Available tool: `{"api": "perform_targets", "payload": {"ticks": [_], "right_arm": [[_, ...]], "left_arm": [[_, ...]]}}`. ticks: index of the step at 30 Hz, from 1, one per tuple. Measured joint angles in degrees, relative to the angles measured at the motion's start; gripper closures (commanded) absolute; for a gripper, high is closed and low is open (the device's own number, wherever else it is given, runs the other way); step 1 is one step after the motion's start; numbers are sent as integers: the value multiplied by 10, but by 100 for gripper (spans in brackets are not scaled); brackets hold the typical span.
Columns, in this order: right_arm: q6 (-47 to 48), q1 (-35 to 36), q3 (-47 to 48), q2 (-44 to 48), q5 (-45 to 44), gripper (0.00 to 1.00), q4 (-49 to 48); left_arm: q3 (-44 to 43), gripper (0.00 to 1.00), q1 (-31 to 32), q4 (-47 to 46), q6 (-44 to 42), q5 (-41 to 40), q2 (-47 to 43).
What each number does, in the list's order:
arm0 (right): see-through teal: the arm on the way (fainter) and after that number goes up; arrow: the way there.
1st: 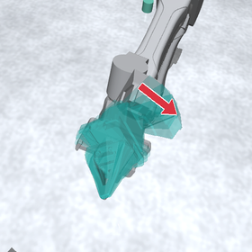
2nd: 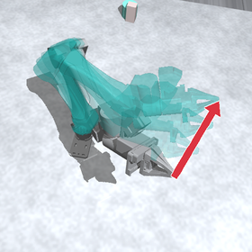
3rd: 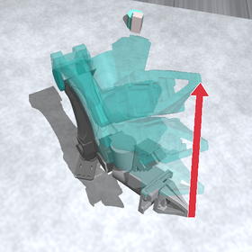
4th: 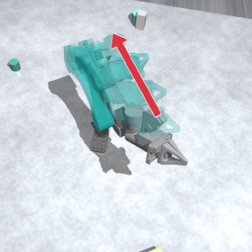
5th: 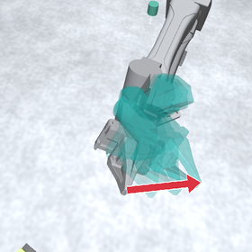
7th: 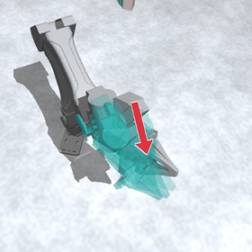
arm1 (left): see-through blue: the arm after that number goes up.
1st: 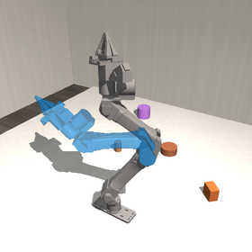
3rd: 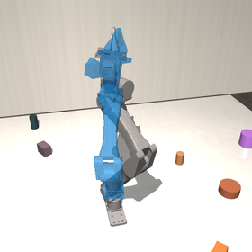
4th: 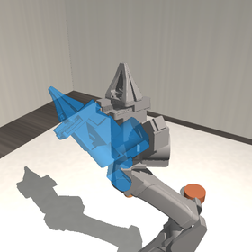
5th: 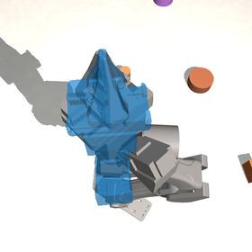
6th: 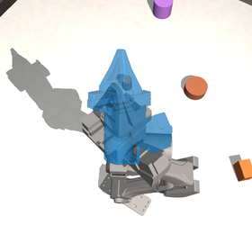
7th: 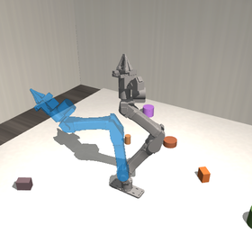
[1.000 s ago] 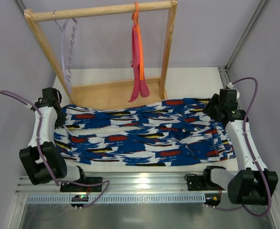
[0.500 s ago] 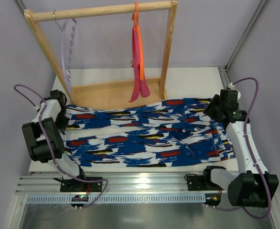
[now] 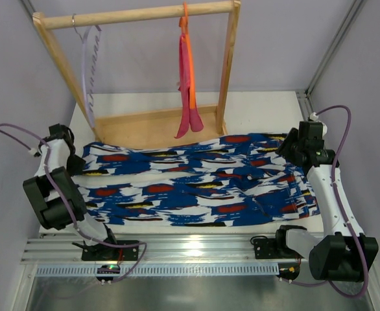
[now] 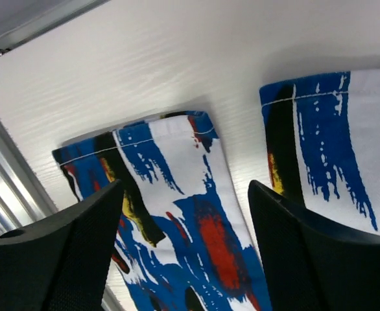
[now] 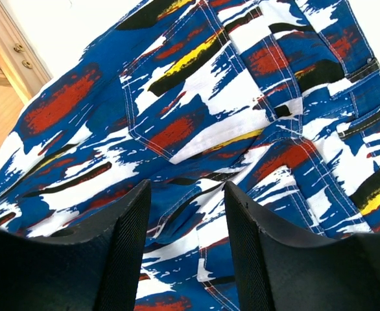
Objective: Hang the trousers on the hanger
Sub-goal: Fold the trousers
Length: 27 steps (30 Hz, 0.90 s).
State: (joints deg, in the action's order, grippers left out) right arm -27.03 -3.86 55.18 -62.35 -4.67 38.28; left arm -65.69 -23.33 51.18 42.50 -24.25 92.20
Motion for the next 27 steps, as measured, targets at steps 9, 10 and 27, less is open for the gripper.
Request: {"api": "perform_targets", "payload": {"ticks": [9,10,27], "right_arm": [[-74,-4,5,-4,0,34,52],[-86,-6,5,-5,-4,33,65],[-136,-378,-118,-2,-77,31,127]], "left_arm": [[30,0,-12,-4,3,93,-179],[47,0,-11,-16,5,112,-204],[246,0,37,-124,18,390,-397]]}}
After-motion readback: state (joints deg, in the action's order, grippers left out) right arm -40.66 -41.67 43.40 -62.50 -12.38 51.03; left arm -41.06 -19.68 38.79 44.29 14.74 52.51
